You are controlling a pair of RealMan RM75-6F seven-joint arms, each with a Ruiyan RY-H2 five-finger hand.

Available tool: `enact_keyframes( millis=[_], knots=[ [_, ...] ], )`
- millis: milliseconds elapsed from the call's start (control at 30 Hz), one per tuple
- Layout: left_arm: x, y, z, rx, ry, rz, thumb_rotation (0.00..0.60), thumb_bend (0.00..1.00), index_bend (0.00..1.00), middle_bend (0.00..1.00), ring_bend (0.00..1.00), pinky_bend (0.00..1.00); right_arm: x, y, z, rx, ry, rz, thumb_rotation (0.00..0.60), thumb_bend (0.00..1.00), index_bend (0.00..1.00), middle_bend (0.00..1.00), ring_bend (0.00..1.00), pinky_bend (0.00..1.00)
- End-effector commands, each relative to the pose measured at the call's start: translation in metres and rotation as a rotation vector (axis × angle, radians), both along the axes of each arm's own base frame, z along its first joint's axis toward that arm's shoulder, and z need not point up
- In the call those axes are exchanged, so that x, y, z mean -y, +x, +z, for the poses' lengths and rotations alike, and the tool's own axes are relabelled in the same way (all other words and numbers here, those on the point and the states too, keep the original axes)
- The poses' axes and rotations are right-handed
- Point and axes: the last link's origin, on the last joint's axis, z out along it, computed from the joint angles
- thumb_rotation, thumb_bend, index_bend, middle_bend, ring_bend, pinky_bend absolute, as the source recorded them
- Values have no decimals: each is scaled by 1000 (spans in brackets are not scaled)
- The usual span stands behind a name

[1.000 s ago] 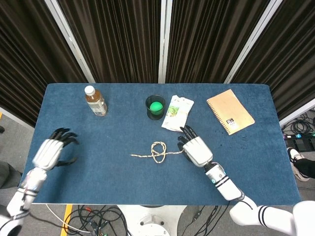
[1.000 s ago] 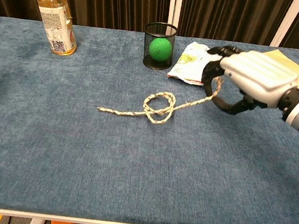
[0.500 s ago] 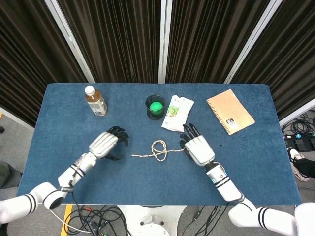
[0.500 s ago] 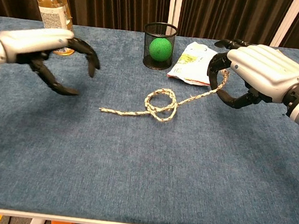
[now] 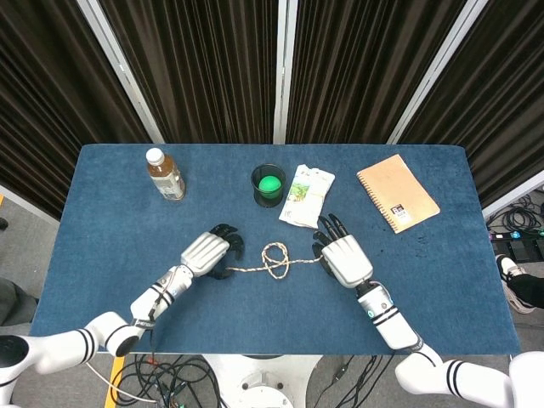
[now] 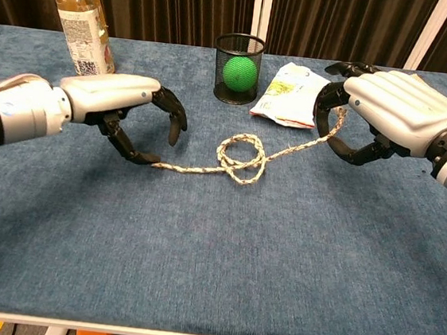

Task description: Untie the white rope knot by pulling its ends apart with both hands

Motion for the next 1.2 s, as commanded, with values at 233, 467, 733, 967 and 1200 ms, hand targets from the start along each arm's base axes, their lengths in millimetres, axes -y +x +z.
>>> enact_keyframes(
  millis=[233, 467, 733, 967, 1200],
  knots=[
    [1, -4, -9, -49, 11, -22, 600, 256, 484, 247, 105, 108, 1, -2, 0, 2, 2, -3, 600, 684, 714, 304, 0, 0],
    [3, -5, -13, -53, 17, -26, 600, 275, 499, 242, 84, 104, 1, -2, -2, 5, 7, -4, 600, 684, 714, 304, 0, 0],
    [5, -5, -18, -58, 7, -39, 600, 313, 542, 242, 84, 103, 1, -3, -3, 2, 8, -9, 600, 684, 714, 304, 0, 0],
    [4, -5, -21, -50, -4, -31, 600, 391, 564, 242, 83, 103, 1, -6, -3, 0, 8, -19, 600, 687, 715, 304, 0, 0],
    [5, -8, -19, -36, 3, -27, 600, 411, 597, 242, 84, 103, 2, -8, -3, 4, 12, -29, 600, 716, 740, 305, 0, 0]
  ],
)
